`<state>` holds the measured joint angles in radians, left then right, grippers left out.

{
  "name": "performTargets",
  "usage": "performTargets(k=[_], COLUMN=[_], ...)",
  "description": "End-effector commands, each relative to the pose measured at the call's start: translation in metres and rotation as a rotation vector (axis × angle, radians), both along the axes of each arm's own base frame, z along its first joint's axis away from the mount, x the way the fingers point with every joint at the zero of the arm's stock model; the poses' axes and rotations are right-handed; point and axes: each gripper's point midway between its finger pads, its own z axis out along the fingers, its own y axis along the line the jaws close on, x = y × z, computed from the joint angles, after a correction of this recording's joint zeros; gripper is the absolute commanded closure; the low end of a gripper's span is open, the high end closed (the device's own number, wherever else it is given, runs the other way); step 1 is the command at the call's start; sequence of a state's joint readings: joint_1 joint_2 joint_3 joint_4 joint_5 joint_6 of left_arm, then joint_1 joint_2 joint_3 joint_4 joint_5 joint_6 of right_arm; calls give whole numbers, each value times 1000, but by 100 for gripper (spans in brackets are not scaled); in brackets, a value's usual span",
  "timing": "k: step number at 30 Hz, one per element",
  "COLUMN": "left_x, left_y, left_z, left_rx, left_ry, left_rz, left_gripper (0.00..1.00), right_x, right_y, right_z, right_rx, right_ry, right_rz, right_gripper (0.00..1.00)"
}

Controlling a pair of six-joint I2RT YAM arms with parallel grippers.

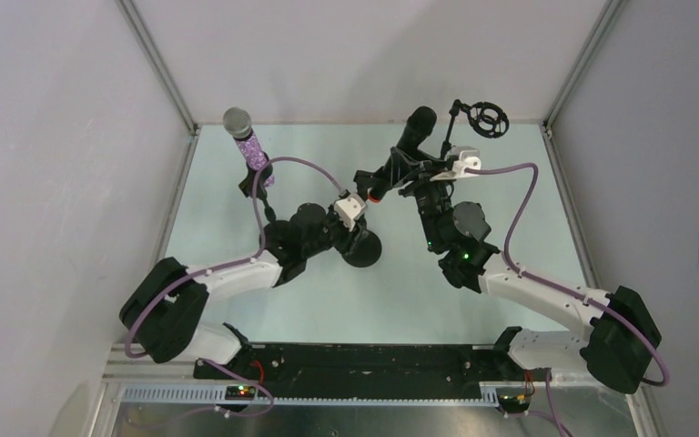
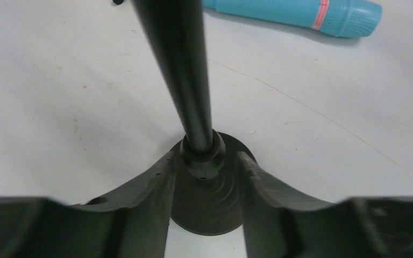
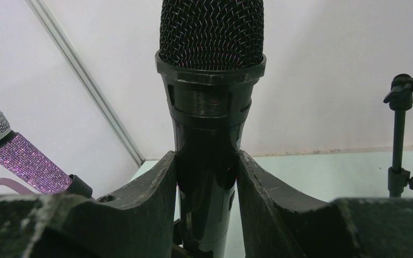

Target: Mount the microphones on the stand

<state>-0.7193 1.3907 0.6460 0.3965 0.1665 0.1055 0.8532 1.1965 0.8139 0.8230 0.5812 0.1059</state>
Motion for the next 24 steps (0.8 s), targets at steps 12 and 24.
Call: performTargets(k=[12,24], left_x=[38,129], left_y=[-18,18], left_z=[19,42], left_rx=[-59,-31], left_ry=[-80,-163], left_rz=[75,369], left_gripper=[91,100], right_x=[1,46], right_y=[-19,4], right_z=[52,47], right_rx=[154,160], right_ry=[-112,-148], right_rz=[7,27], right_gripper=[100,100])
